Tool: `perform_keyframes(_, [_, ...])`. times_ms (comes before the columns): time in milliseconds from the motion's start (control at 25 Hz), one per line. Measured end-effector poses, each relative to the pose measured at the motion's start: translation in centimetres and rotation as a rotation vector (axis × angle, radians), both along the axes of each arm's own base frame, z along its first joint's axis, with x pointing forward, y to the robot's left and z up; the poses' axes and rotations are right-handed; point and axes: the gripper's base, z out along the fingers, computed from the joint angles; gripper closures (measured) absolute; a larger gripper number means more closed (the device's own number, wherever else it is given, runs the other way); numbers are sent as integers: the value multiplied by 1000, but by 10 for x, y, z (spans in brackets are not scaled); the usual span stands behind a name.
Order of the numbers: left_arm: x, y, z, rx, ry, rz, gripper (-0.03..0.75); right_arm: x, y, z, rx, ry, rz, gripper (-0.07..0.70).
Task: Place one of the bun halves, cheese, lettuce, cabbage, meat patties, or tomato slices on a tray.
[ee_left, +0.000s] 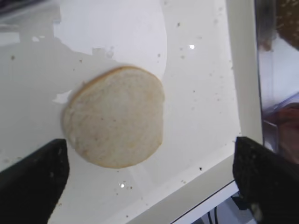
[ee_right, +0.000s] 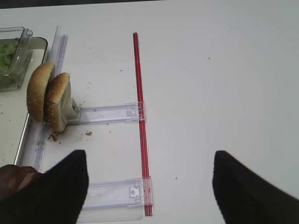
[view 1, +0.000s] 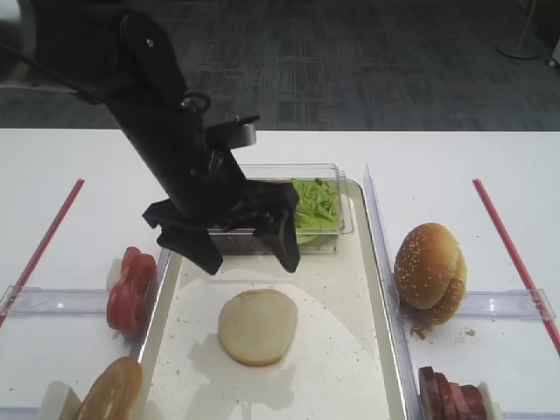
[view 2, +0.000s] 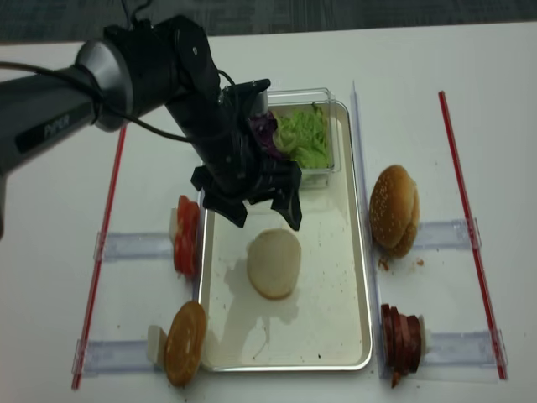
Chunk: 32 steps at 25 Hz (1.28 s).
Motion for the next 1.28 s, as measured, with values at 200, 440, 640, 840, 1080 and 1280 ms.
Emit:
perform_keyframes(200, [-3,1,33,-41,-53,14,62,0,0,0,0,0,0,61])
perform_keyframes(440, [-10,5,62,-65,-106,2,62,0,0,0,0,0,0,61])
perform_keyframes(640, [-12,14,64,17,-128,-11,62,0,0,0,0,0,0,61])
perform_keyframes(840, [-9,30,59,205,-156,-9,62,0,0,0,0,0,0,61])
perform_keyframes(1080, [-5,43,57,348,-196,-21,62,0,0,0,-2,0,1,61])
perform_keyframes(1280, [-3,47,57,362,-201,-10,62,0,0,0,-5,0,3,61])
